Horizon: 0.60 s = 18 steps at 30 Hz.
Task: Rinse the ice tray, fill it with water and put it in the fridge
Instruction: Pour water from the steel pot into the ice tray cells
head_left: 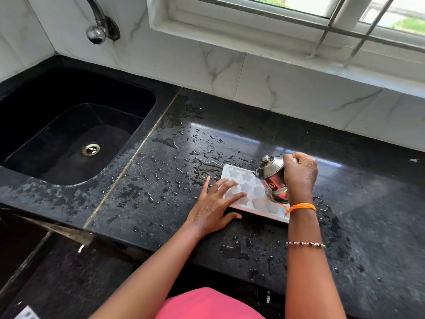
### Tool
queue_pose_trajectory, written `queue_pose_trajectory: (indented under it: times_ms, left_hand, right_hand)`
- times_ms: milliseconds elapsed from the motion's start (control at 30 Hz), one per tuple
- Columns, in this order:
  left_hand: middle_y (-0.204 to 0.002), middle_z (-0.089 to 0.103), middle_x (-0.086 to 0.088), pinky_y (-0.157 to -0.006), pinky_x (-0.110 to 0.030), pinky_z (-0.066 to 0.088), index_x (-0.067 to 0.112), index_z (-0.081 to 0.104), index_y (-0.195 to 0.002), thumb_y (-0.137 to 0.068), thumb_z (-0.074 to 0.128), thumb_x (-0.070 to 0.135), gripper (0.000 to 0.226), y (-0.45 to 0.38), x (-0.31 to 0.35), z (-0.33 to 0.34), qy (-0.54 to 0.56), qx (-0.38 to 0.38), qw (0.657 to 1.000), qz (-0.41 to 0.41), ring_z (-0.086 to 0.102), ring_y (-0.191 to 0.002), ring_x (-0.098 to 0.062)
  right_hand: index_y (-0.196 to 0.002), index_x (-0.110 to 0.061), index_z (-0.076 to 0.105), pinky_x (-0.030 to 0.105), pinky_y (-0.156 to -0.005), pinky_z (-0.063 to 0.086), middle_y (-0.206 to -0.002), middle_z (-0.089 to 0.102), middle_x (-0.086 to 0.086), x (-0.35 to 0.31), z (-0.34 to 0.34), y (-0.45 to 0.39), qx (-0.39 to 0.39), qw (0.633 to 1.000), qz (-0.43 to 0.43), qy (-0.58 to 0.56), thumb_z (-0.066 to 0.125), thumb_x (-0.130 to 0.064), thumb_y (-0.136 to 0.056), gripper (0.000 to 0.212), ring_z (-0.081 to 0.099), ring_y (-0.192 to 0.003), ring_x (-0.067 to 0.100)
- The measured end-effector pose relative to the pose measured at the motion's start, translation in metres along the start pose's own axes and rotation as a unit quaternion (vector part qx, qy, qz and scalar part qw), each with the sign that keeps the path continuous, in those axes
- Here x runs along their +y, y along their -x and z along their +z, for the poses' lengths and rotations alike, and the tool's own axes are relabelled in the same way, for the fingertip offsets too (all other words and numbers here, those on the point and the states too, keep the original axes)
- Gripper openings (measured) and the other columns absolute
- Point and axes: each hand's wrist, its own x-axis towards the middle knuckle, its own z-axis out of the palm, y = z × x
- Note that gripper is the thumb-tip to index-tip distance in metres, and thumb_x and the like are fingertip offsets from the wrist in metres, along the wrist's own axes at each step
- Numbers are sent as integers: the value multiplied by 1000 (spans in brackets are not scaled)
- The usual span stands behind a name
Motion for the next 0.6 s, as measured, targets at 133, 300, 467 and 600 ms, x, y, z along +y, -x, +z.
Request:
queue_pose_trajectory:
  times_ms: [133,300,467,600]
  left_hand:
    - [-136,47,0,-105,-64,24,35,51,-129,-82,43,62,56,0,0,0,1,-3,1000,-2,38,-130,-22]
    - [-136,46,1,-105,-64,24,36,51,-130,-81,44,62,56,1,0,1,-1,-3,1000,0,36,-130,-21]
    - [-137,46,1,-106,-63,23,35,51,-130,-81,44,62,56,0,0,1,0,-2,1000,0,37,-130,-22]
    - [-137,46,1,-106,-63,22,35,51,-130,-81,45,62,56,0,-1,2,1,-4,1000,0,37,-130,-21]
  right_hand:
    - [-53,-18,44,30,-63,39,-55,43,-1,1,0,-1,-1,1000,-4,-4,51,-13,-85,34,47,-66,20]
    - [-54,-17,45,33,-65,43,-57,45,0,2,1,-2,0,1000,-9,-4,52,-14,-86,32,48,-67,20]
    - [-53,-18,44,31,-64,42,-56,44,0,4,1,-3,2,1000,-13,-10,52,-13,-86,34,48,-66,19]
    - [-51,-18,43,32,-63,41,-55,42,0,6,1,-4,4,1000,-6,-19,52,-12,-84,35,46,-65,20]
